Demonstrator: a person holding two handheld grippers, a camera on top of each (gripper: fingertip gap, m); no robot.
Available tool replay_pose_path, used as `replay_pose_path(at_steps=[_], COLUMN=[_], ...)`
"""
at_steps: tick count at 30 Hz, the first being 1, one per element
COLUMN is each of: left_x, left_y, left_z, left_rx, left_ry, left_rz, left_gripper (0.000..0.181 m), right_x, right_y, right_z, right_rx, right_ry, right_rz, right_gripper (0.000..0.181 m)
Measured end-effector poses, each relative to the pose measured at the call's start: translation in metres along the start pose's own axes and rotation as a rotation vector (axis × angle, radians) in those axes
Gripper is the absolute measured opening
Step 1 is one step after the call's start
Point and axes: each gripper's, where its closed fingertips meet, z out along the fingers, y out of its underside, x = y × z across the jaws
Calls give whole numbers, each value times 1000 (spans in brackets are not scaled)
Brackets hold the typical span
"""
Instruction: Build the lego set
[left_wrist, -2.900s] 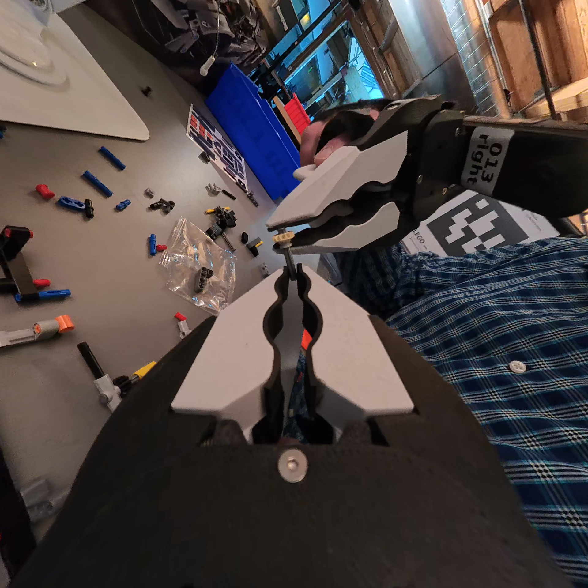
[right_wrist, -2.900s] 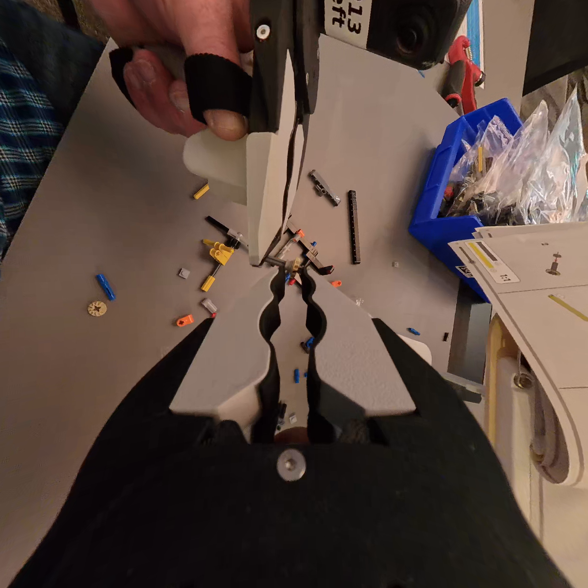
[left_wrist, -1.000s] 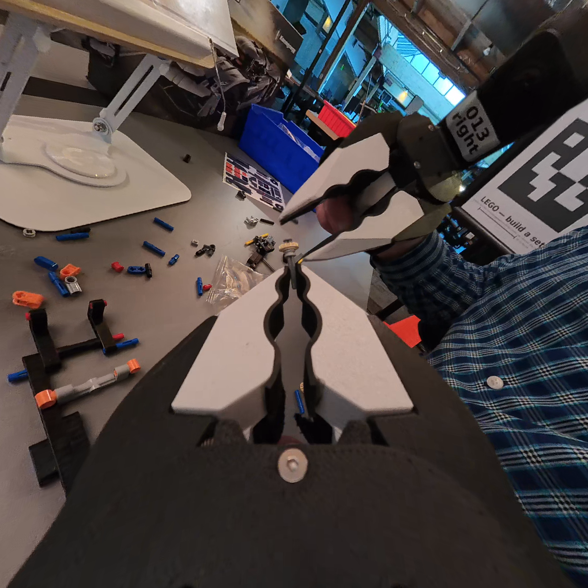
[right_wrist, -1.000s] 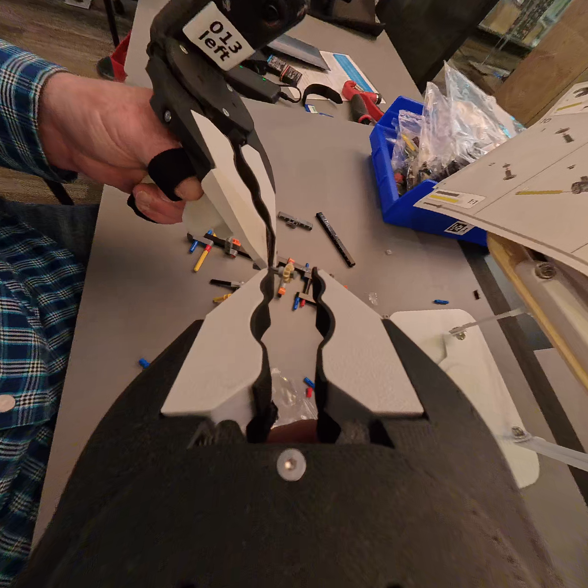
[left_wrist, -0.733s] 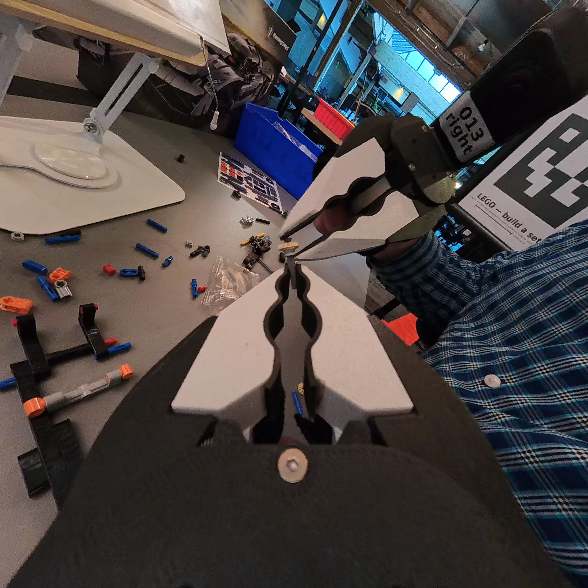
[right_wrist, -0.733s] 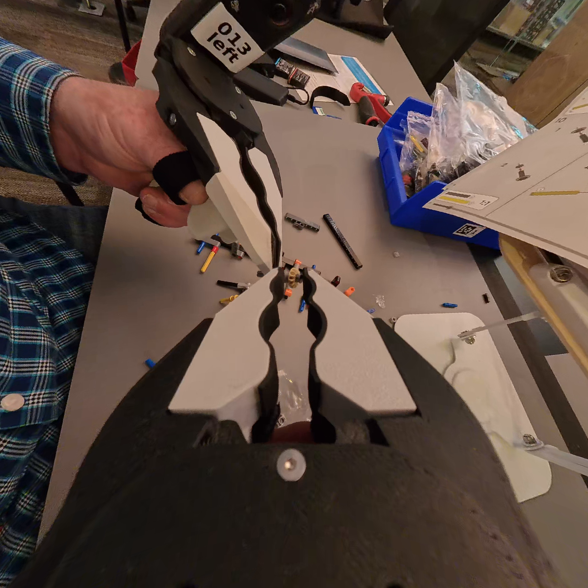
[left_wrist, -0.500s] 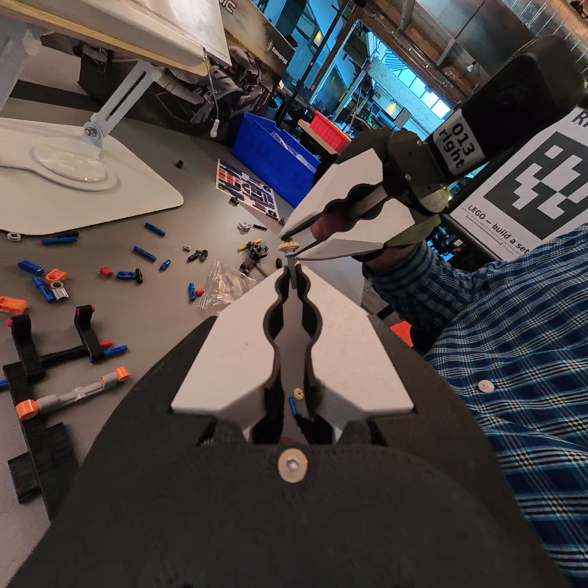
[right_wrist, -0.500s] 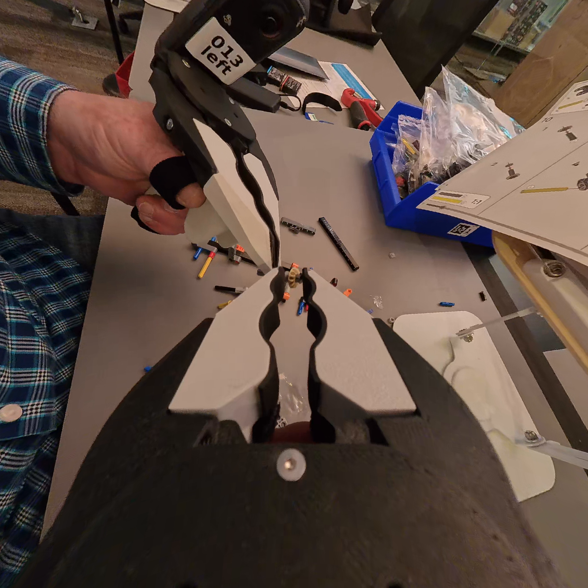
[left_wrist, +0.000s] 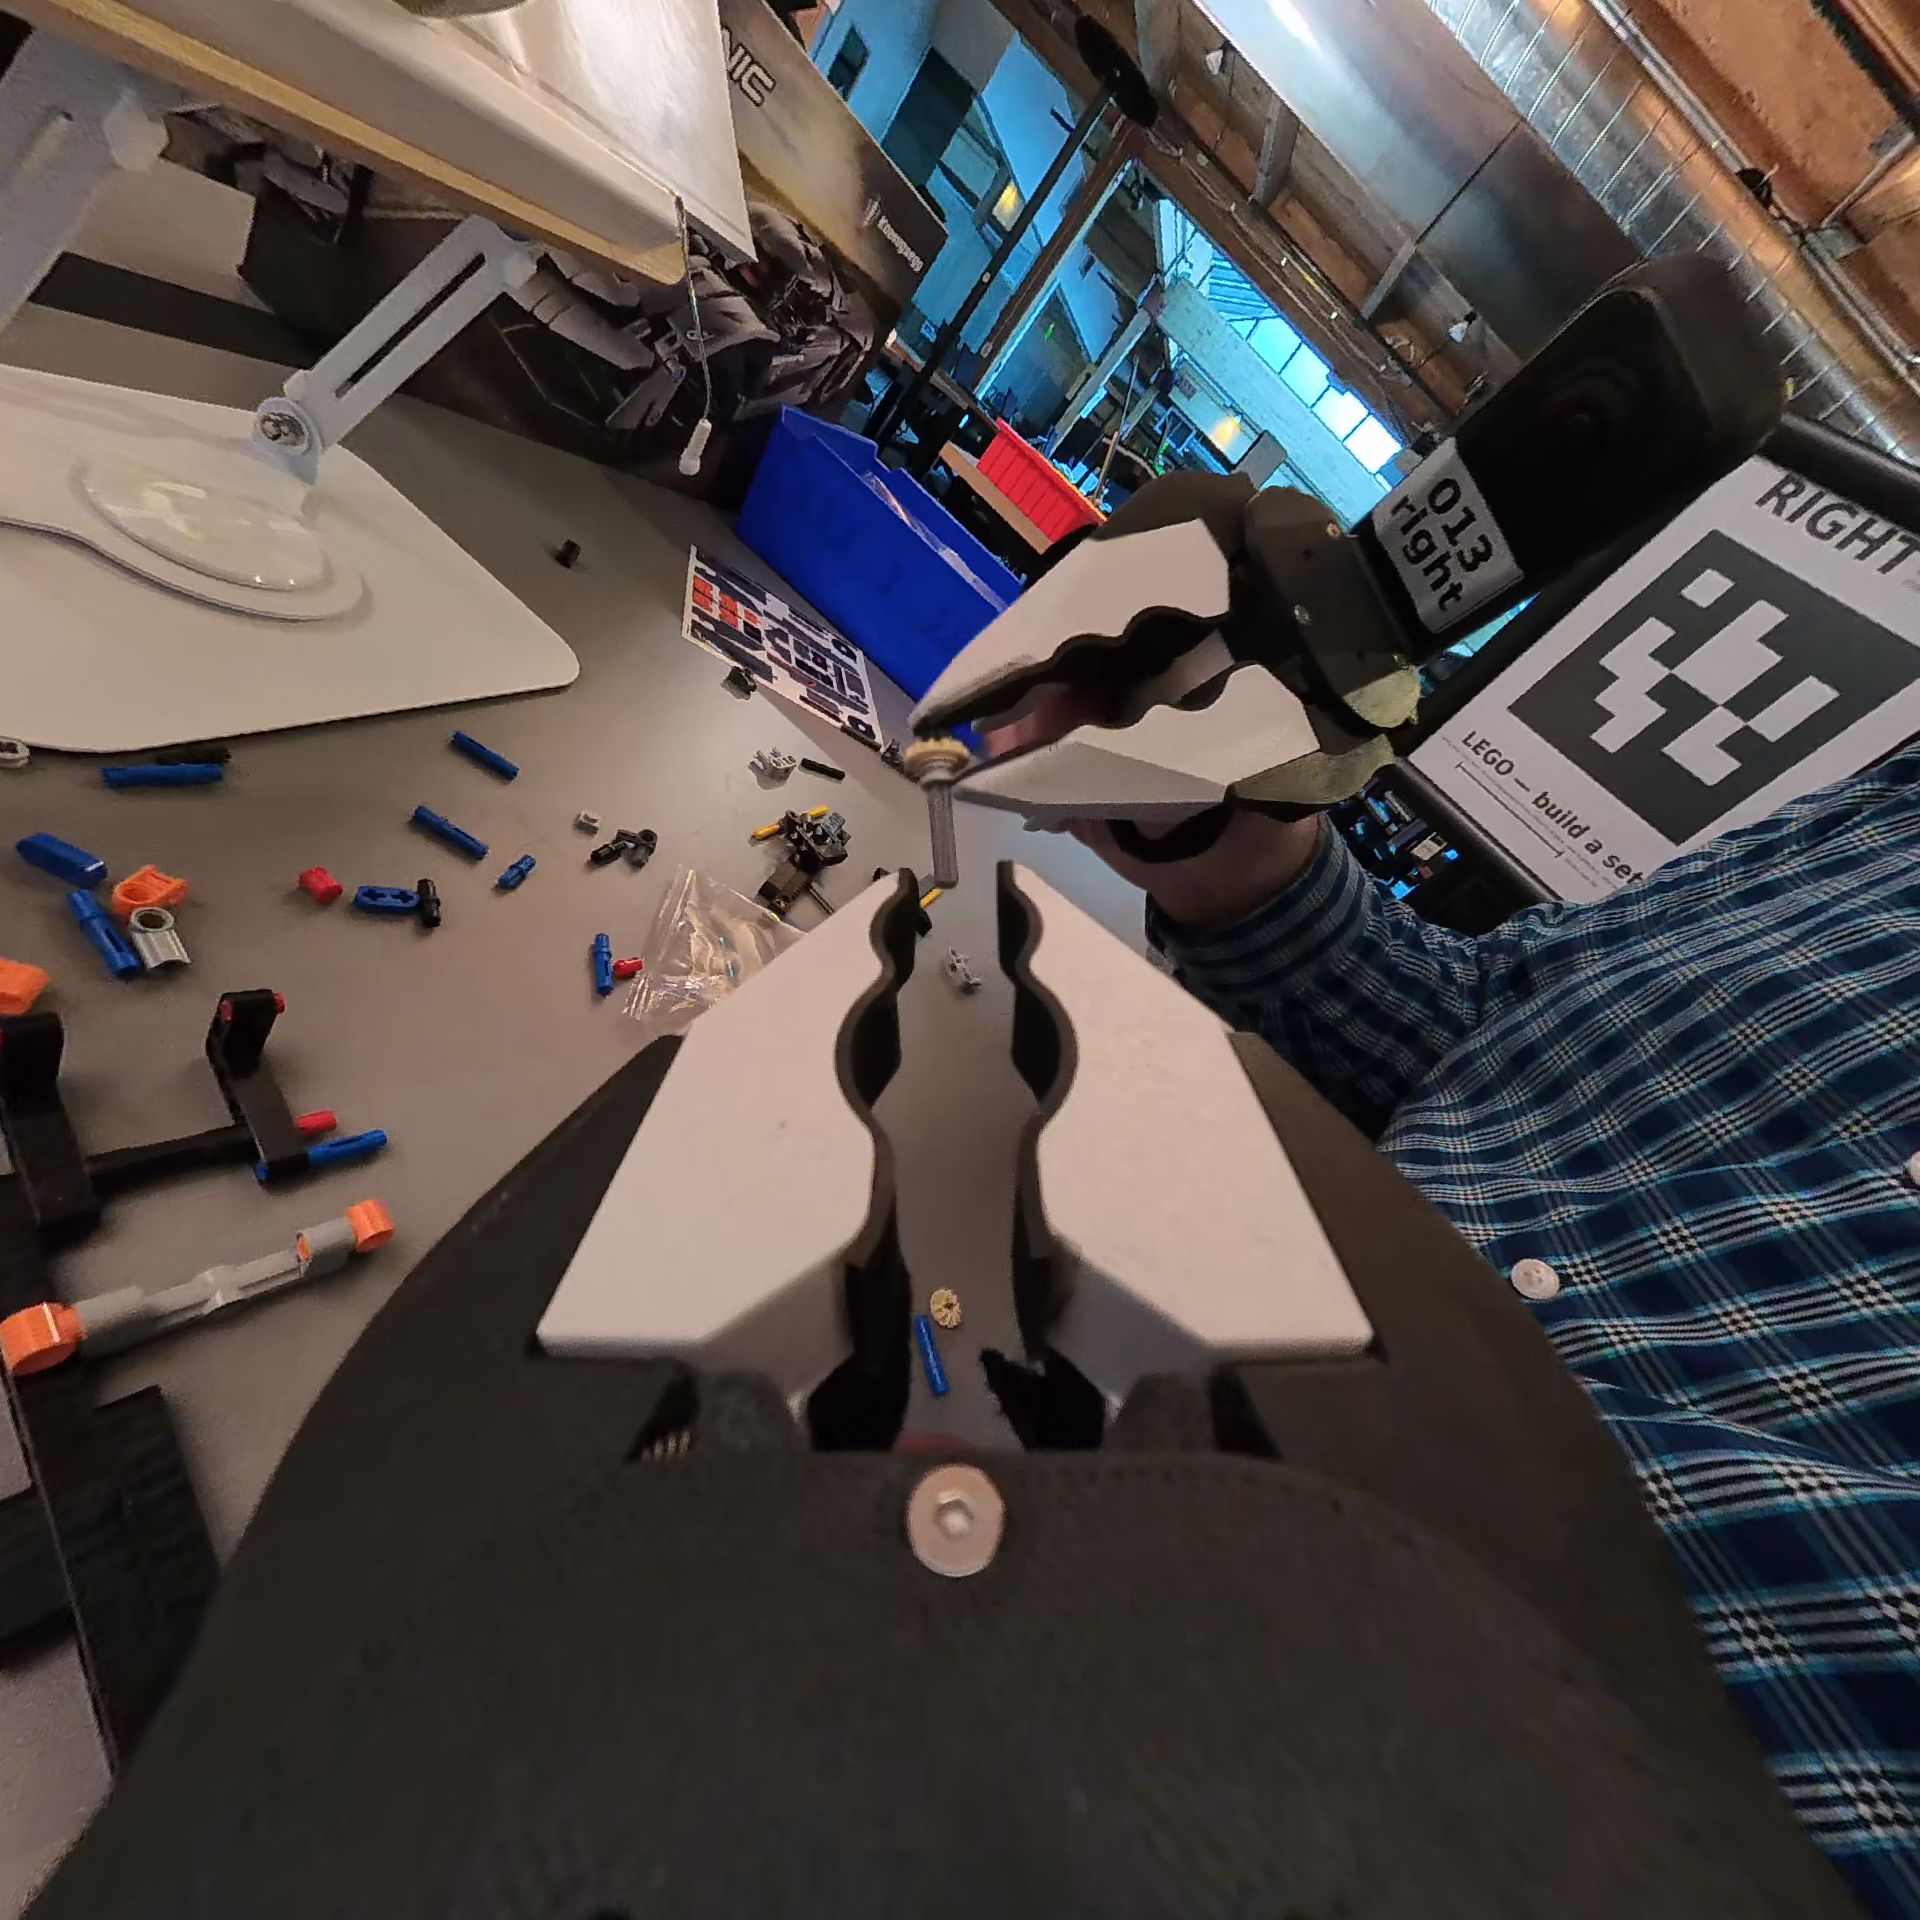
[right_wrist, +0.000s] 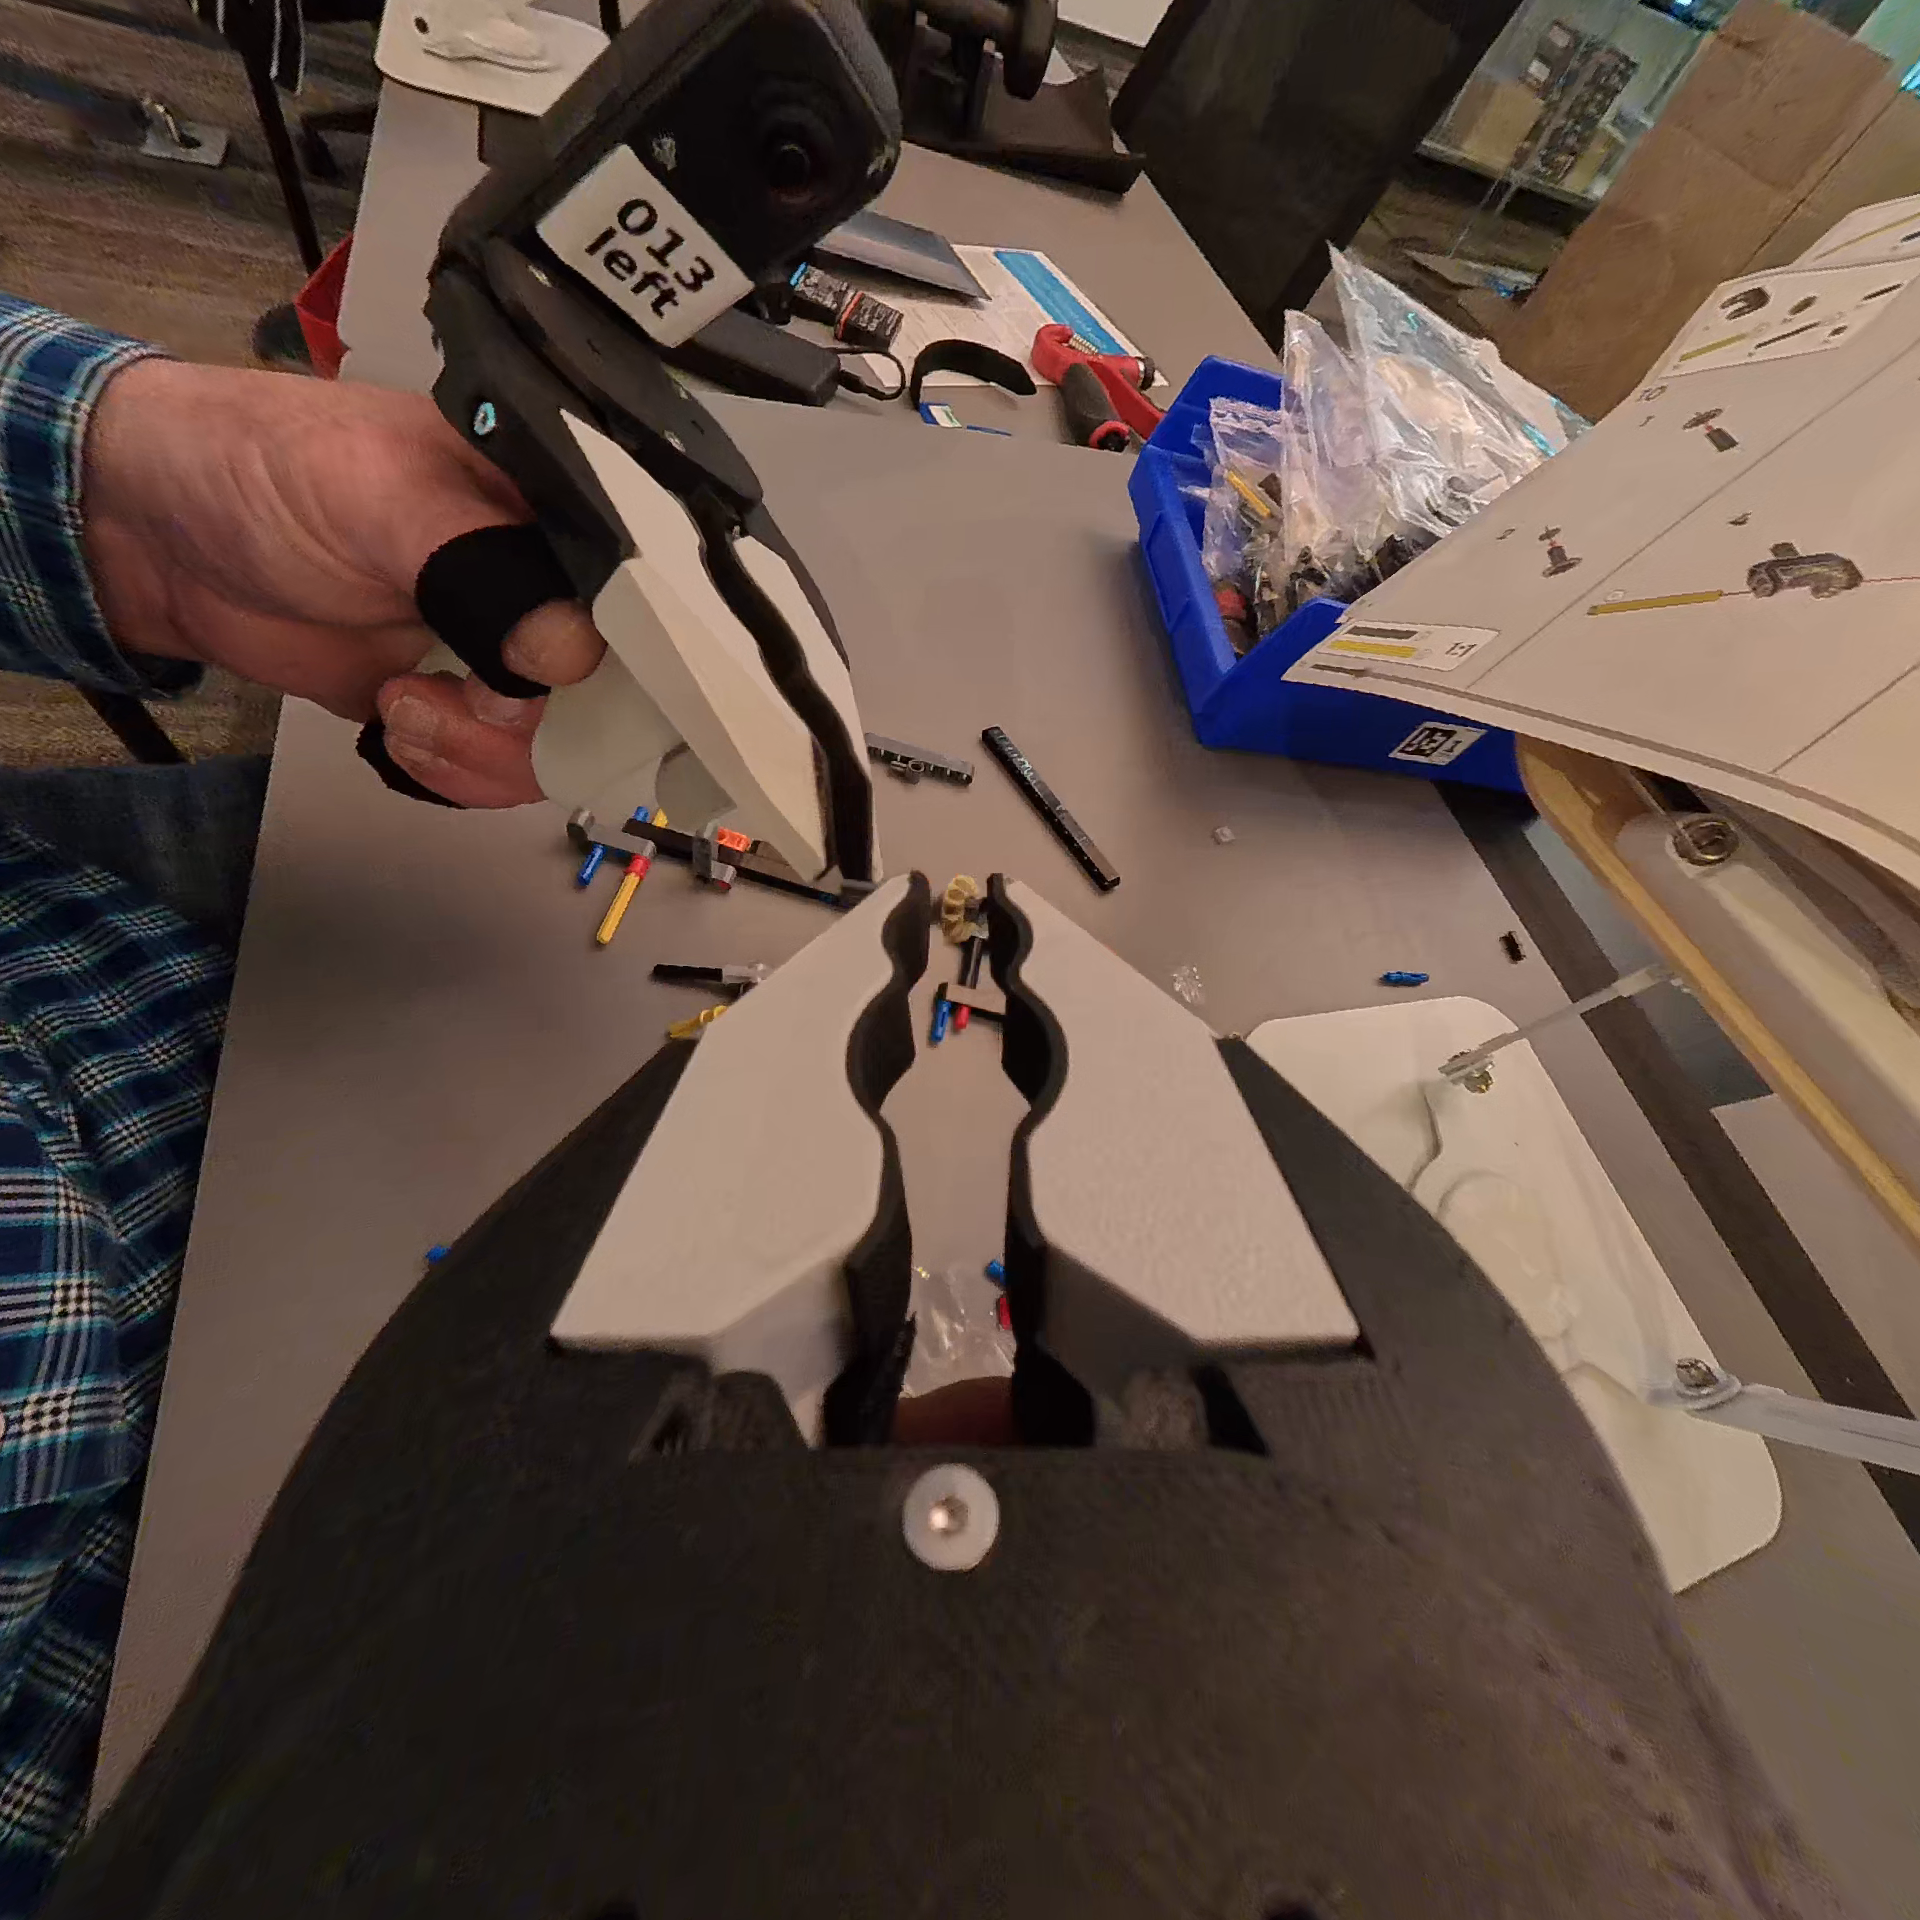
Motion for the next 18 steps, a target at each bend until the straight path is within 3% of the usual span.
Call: replay_pose_path(at_steps=[18], left_x=[0], left_y=[-4], left_z=[0], left_rx=[31], left_ry=[-8], left_rz=[-5], left_gripper=[1], right_x=[-1], right_y=[-7], right_z=[1], right_rx=[42], right_ry=[10], right_rz=[29], right_gripper=[14])
